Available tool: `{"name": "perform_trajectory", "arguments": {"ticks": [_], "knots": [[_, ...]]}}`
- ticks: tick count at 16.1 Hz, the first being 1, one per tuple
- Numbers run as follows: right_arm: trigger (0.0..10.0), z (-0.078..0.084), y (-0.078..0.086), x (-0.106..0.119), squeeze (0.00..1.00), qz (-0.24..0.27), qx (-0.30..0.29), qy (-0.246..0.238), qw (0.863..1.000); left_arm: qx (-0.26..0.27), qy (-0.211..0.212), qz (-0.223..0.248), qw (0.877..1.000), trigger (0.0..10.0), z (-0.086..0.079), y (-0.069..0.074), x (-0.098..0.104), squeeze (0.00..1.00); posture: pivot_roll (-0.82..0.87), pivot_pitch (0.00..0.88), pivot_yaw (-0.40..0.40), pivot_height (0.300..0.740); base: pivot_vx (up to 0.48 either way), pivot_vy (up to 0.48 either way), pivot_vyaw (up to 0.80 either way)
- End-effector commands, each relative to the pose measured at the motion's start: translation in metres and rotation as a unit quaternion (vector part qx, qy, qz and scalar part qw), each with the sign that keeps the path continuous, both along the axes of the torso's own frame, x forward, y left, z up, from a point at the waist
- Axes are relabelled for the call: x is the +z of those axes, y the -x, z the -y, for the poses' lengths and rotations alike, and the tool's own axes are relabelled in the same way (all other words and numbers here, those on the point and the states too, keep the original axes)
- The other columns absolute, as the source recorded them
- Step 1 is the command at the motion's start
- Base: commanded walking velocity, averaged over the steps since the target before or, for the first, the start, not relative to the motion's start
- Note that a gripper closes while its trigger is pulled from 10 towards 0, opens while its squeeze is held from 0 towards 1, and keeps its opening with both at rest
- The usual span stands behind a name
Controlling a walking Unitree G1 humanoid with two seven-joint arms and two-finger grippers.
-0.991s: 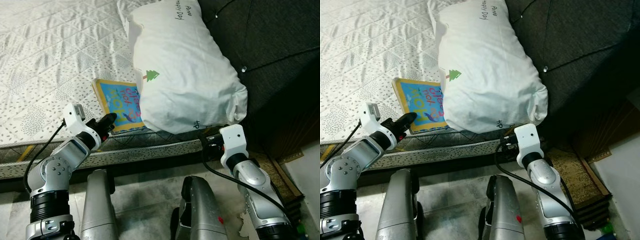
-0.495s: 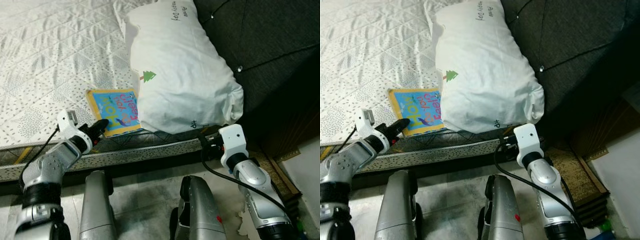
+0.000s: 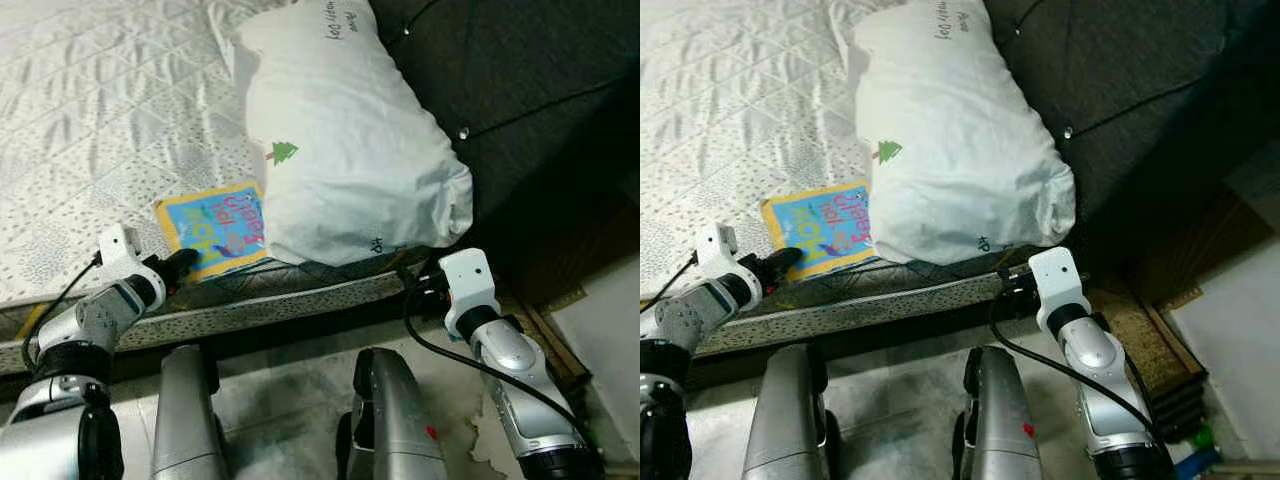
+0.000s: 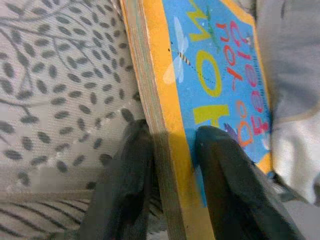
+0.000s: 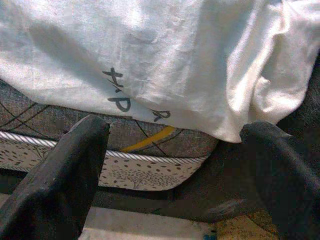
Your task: Clean up the room
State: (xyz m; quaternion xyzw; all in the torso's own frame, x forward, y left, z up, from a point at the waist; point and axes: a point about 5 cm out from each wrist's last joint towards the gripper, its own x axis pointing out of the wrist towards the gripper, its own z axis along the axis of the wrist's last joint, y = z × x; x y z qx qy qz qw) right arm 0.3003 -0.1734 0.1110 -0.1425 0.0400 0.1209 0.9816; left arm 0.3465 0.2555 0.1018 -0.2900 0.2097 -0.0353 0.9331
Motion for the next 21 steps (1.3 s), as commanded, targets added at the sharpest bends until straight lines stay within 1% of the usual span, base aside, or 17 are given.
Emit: {"name": "perform_trajectory", "arguments": {"ticks": [1, 3, 5, 7, 8, 9, 10, 11, 13, 14, 15, 17, 18, 19, 21], "knots": [[10.0, 0.004, 0.003, 0.0, 0.0, 0.002, -0.002, 0.005, 1.0, 0.007, -0.023, -0.012, 1.0, 10.0, -0.004, 0.001, -0.003, 1.0, -0.03, 0.236, -0.135, 0.532, 0.0, 0.0, 0.0], [10.0, 0.003, 0.003, 0.0, 0.0, 0.003, 0.0, 0.007, 1.0, 0.042, -0.055, -0.005, 0.998, 10.0, -0.019, -0.002, 0.003, 1.0, -0.03, 0.235, -0.135, 0.532, 0.0, 0.0, 0.0], [10.0, 0.002, 0.003, 0.001, 0.0, 0.005, 0.0, 0.008, 1.0, 0.091, -0.08, 0.008, 0.993, 10.0, -0.038, -0.003, 0.013, 1.0, -0.03, 0.235, -0.134, 0.532, 0.0, 0.0, 0.0], [10.0, 0.002, 0.003, 0.0, 0.0, 0.004, 0.0, 0.008, 1.0, 0.14, -0.101, 0.028, 0.985, 10.0, -0.057, -0.002, 0.027, 1.0, -0.03, 0.235, -0.134, 0.532, 0.0, 0.0, 0.0], [10.0, 0.002, 0.004, 0.0, 0.0, 0.004, 0.0, 0.008, 1.0, 0.157, -0.116, 0.026, 0.98, 10.0, -0.064, 0.0, 0.028, 1.0, -0.03, 0.236, -0.13, 0.532, 0.0, 0.0, 0.0], [10.0, 0.002, 0.004, -0.001, 0.0, 0.004, 0.0, 0.008, 1.0, 0.159, -0.122, 0.03, 0.979, 10.0, -0.065, -0.001, 0.031, 1.0, -0.03, 0.235, -0.128, 0.532, 0.0, 0.0, 0.0], [10.0, 0.002, 0.004, -0.001, 0.0, 0.004, 0.0, 0.008, 1.0, 0.149, -0.12, 0.038, 0.981, 10.0, -0.06, -0.004, 0.033, 1.0, -0.03, 0.235, -0.128, 0.532, 0.0, 0.0, 0.0], [10.0, 0.001, 0.003, -0.001, 0.0, 0.004, -0.001, 0.008, 1.0, 0.141, -0.125, 0.054, 0.981, 10.0, -0.051, -0.009, 0.035, 1.0, -0.03, 0.235, -0.128, 0.532, 0.0, 0.0, 0.0], [10.0, 0.0, 0.003, -0.002, 0.0, 0.004, 0.001, 0.008, 1.0, 0.142, -0.13, 0.07, 0.979, 10.0, -0.041, -0.011, 0.031, 1.0, -0.02, 0.232, -0.122, 0.532, 0.0, 0.0, 0.0], [10.0, -0.001, 0.003, -0.002, 0.0, 0.004, 0.001, 0.008, 1.0, 0.142, -0.133, 0.071, 0.978, 10.0, -0.04, -0.011, 0.03, 1.0, -0.02, 0.232, -0.122, 0.532, 0.0, 0.0, 0.0], [10.0, -0.001, 0.002, -0.002, 0.0, 0.004, 0.001, 0.006, 1.0, 0.124, -0.149, 0.088, 0.977, 10.0, -0.025, -0.01, 0.024, 1.0, -0.01, 0.232, -0.121, 0.532, 0.0, 0.0, 0.0], [10.0, -0.001, 0.002, -0.003, 0.0, 0.003, 0.002, 0.005, 1.0, 0.08, -0.144, 0.111, 0.98, 10.0, -0.002, -0.011, 0.021, 1.0, -0.01, 0.231, -0.12, 0.532, 0.0, 0.0, 0.0], [10.0, -0.003, 0.001, -0.003, 0.0, 0.003, 0.004, 0.004, 1.0, 0.028, -0.145, 0.142, 0.979, 10.0, 0.026, -0.009, 0.022, 1.0, -0.01, 0.229, -0.118, 0.532, 0.0, 0.0, 0.0], [10.0, -0.003, 0.0, -0.003, 0.0, 0.004, 0.004, 0.004, 1.0, 0.002, -0.149, 0.159, 0.976, 10.0, 0.041, -0.007, 0.022, 1.0, 0.0, 0.228, -0.115, 0.532, 0.0, 0.0, 0.0], [10.0, -0.004, 0.0, -0.003, 0.0, 0.004, 0.003, 0.002, 1.0, -0.025, -0.145, 0.181, 0.972, 10.0, 0.06, 0.0, 0.025, 1.0, 0.0, 0.227, -0.111, 0.532, 0.0, 0.0, 0.0]]}}
